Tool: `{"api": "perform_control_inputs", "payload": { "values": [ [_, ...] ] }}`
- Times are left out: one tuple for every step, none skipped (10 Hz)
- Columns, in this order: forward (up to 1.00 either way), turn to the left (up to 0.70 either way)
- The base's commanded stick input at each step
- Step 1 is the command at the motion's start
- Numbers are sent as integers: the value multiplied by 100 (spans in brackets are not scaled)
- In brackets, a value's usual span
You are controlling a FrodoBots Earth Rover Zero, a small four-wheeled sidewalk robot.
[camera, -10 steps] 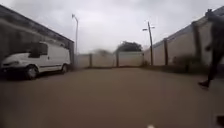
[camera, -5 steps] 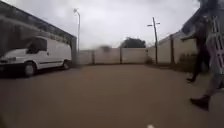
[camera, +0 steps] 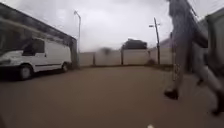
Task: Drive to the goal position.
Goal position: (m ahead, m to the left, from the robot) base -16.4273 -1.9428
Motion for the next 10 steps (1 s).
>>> {"api": "perform_control_inputs", "payload": {
  "values": [
    [70,0],
    [70,0],
    [70,0],
    [70,0],
    [70,3],
    [70,6],
    [70,27],
    [70,8],
    [70,2],
    [70,0]
  ]
}}
